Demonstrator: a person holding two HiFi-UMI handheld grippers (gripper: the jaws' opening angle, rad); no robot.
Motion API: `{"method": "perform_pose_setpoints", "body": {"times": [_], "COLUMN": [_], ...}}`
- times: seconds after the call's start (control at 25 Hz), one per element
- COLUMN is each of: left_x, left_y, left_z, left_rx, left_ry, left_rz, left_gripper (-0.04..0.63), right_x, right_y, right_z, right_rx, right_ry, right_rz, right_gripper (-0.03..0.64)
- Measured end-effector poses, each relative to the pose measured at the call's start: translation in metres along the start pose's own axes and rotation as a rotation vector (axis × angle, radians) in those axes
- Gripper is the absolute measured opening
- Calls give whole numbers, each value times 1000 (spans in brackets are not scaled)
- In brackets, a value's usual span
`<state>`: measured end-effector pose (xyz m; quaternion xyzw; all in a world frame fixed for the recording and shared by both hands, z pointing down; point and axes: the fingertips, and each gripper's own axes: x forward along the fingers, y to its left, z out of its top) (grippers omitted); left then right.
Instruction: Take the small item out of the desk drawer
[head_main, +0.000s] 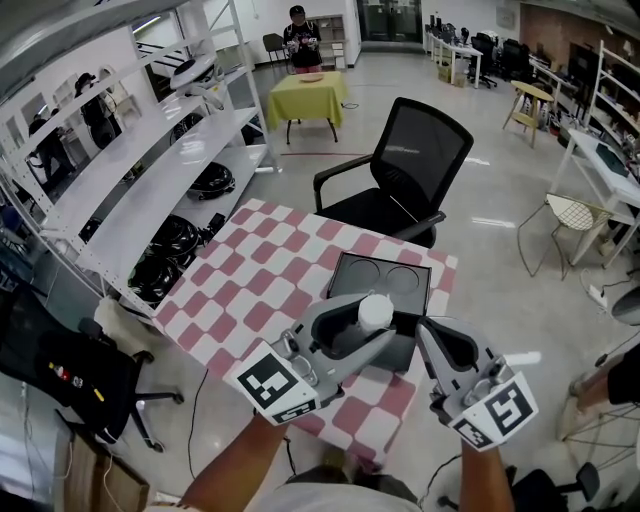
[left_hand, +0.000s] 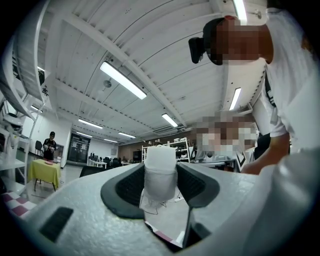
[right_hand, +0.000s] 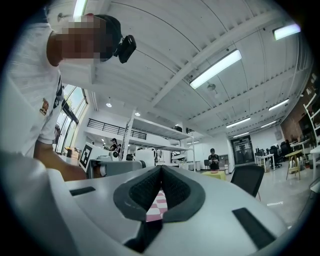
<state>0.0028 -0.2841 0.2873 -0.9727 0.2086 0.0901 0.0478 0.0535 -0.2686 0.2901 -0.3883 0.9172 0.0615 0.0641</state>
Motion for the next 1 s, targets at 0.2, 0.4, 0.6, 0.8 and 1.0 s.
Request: {"method": "perform_pose_setpoints", "body": {"times": [0.2,0.4,0.6,0.8,1.0], "left_x": [1,2,1,1,1], "left_y": [-2,-5,-5,-6,-6], "left_z": [0,2,2,3,1], "left_rx": [-6,-9,-11,-10,-11], "left_ry": [-6,-10,-15,-13,-10], "left_rz": [-9,-14,-14,-14,-10], "left_gripper": [201,201,201,201,201], "right_x": [-3,-3,-3,-3,-4], "right_y": [0,1,1,1,0], "right_z": [-3,-1,-2,-1,-2], "right_rx": [-1,-2,-2,1,1], "right_ry": [13,11,11,8,9], "right_rz": [-8,-11,-12,-10,-10], "right_gripper": [11,11,11,11,11]}}
